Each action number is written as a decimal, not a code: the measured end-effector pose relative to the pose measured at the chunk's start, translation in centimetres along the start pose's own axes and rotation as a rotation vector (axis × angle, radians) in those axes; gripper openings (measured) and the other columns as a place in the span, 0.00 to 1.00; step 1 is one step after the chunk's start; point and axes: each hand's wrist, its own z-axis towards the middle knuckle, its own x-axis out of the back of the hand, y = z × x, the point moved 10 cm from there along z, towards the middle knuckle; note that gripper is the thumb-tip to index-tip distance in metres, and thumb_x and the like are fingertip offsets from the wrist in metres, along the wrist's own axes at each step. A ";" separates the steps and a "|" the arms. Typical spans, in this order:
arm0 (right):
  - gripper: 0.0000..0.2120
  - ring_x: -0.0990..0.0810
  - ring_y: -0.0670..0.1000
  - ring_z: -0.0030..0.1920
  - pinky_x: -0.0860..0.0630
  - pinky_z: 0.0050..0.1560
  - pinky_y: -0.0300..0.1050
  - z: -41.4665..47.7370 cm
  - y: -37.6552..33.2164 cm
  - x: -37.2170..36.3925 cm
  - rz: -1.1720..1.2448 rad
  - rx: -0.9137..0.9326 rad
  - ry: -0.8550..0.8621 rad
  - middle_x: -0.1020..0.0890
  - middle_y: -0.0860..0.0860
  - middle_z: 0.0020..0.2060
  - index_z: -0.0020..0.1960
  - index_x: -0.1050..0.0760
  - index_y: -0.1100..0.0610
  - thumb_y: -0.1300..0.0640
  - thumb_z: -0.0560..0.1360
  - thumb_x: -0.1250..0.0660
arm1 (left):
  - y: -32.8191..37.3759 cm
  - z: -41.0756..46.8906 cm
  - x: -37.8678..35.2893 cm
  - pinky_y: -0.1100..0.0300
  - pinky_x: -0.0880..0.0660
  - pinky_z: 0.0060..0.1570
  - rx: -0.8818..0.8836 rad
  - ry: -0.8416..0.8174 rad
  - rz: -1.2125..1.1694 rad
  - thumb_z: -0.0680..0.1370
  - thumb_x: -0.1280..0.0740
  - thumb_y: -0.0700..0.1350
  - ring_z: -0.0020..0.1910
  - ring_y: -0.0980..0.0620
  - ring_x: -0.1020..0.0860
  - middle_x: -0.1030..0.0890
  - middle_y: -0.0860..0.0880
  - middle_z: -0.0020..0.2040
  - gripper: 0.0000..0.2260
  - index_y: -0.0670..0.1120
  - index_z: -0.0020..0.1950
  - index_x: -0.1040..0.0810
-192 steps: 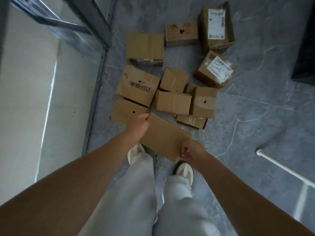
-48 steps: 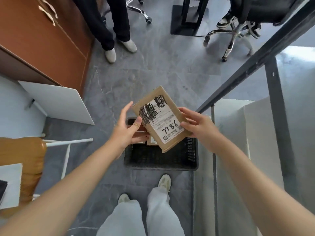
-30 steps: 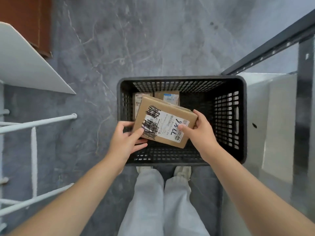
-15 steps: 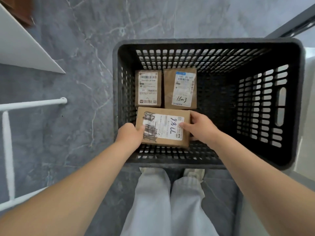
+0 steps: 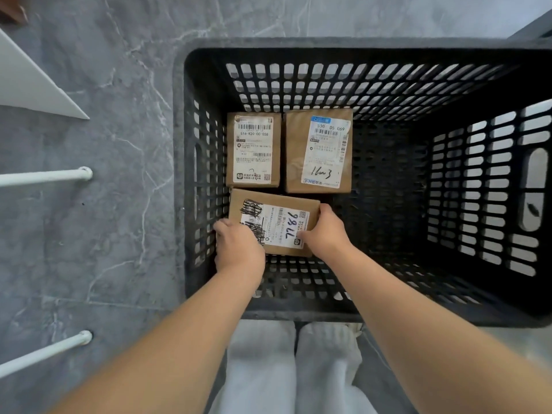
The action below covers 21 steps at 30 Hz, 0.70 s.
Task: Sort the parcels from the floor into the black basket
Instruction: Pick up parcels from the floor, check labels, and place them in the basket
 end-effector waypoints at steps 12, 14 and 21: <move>0.23 0.22 0.51 0.62 0.26 0.57 0.42 -0.6 0.2 -0.4 0.028 0.080 0.036 0.21 0.52 0.61 0.66 0.29 0.55 0.62 0.74 0.28 | 0.1 -1.8 -2.5 0.54 0.27 0.59 0.015 -0.098 0.074 0.76 0.32 0.39 0.67 0.46 0.35 0.43 0.44 0.68 0.33 0.39 0.72 0.49; 0.21 0.22 0.51 0.62 0.26 0.58 0.43 -0.9 0.2 -0.6 0.021 0.059 0.035 0.21 0.52 0.62 0.66 0.29 0.55 0.63 0.75 0.30 | 0.1 -2.0 -3.0 0.54 0.29 0.60 0.067 -0.172 0.074 0.75 0.30 0.41 0.67 0.45 0.38 0.45 0.43 0.70 0.34 0.36 0.73 0.46; 0.17 0.21 0.54 0.54 0.23 0.49 0.45 -3.0 -0.7 0.2 -0.198 -0.004 -0.069 0.20 0.54 0.59 0.67 0.27 0.56 0.60 0.79 0.40 | 0.1 -2.0 -1.0 0.52 0.31 0.66 -0.093 -0.334 0.121 0.80 0.41 0.40 0.67 0.41 0.31 0.36 0.40 0.72 0.19 0.37 0.70 0.32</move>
